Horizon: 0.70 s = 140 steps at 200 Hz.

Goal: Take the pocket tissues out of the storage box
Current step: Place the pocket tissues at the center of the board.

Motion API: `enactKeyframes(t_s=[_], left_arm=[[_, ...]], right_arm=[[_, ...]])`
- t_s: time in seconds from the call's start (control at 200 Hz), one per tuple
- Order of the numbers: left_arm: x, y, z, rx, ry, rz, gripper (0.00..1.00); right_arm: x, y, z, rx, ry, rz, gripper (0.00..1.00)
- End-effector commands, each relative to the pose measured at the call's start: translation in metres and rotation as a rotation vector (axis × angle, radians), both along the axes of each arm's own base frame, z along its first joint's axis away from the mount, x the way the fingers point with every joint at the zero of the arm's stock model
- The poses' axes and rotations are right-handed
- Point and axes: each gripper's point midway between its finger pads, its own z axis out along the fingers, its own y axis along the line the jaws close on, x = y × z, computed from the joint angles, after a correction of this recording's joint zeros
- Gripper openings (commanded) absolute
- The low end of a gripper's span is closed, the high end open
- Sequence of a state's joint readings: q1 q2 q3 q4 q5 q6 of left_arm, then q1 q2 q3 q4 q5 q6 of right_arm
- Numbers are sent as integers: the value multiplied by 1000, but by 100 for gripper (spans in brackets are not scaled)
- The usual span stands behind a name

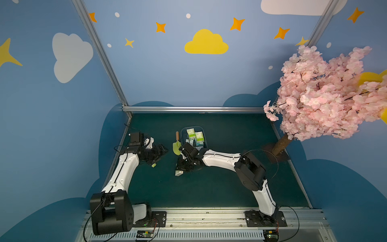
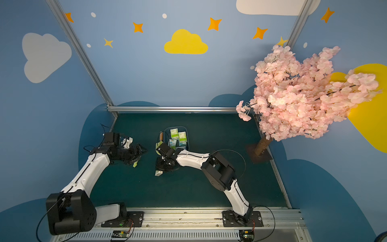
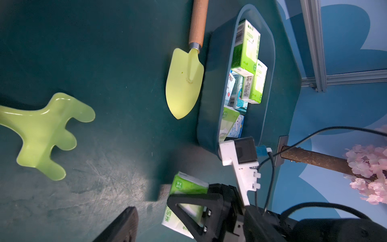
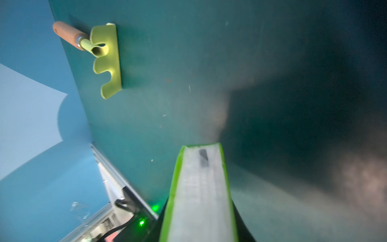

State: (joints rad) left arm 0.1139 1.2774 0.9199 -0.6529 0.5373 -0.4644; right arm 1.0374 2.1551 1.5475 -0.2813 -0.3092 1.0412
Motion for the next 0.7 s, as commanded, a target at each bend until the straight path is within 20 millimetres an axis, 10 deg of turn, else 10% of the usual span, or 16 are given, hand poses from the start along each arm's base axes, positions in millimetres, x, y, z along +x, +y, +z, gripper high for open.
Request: enactKeyframes(t_s=[0.0,0.696], left_arm=[[-1,-2,-2,-12,-4,-24,81],[1,-2,-6,-19,8,-33,82]], right_arm=[[-5,6,-8,-5,20,11,25],[-4,-22,0,-113,-41,17,51]])
